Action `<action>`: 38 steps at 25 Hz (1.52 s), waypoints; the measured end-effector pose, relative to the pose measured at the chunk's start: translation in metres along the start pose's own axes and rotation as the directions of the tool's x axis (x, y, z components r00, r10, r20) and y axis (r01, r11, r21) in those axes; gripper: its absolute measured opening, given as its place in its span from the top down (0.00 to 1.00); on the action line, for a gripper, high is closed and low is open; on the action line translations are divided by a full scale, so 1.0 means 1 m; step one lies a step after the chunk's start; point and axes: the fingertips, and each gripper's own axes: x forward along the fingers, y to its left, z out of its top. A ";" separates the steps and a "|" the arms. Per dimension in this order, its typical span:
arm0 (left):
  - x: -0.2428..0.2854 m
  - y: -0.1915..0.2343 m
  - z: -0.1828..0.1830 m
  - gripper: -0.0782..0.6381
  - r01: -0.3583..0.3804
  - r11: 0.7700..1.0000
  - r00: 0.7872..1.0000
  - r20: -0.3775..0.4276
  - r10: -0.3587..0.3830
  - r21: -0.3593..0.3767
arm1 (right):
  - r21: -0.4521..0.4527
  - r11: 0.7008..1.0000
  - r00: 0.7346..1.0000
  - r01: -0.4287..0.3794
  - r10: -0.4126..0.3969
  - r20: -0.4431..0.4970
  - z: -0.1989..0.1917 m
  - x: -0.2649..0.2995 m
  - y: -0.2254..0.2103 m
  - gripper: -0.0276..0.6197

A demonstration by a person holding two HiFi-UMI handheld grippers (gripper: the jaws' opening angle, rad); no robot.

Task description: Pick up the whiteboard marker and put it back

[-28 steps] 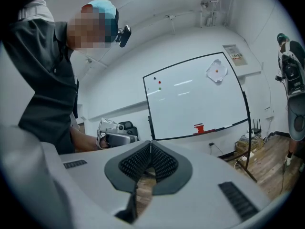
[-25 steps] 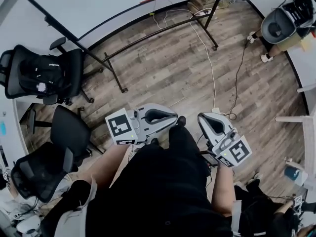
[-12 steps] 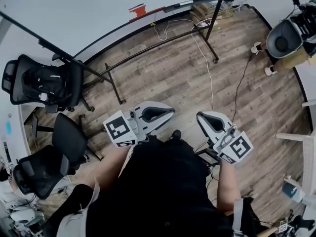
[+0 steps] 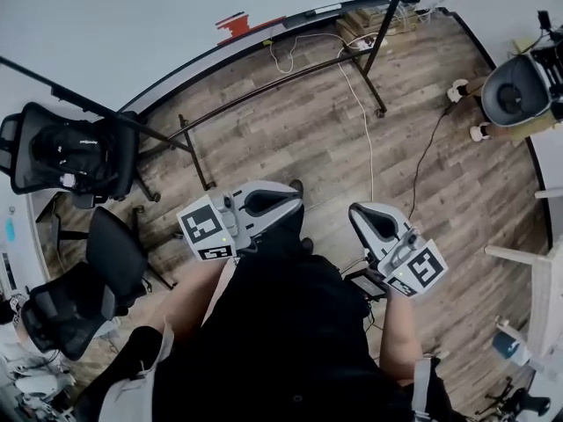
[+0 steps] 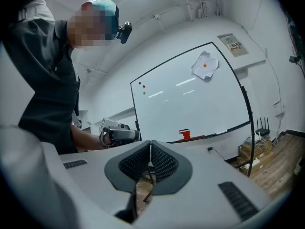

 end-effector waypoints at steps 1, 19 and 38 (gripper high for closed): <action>0.004 0.009 0.004 0.88 0.010 1.000 1.000 0.005 -0.010 0.002 | 0.002 1.000 1.000 0.007 -0.007 -0.004 0.001 0.004 -0.009 0.93; 0.066 0.210 0.088 0.88 0.143 0.990 0.989 0.030 -0.143 0.001 | -0.069 0.994 0.993 0.090 -0.095 -0.070 0.065 0.133 -0.185 0.93; 0.158 0.333 0.105 0.88 -0.065 0.997 0.998 0.018 0.065 -0.030 | -0.053 0.996 0.995 -0.069 0.065 -0.075 0.085 0.163 -0.355 0.93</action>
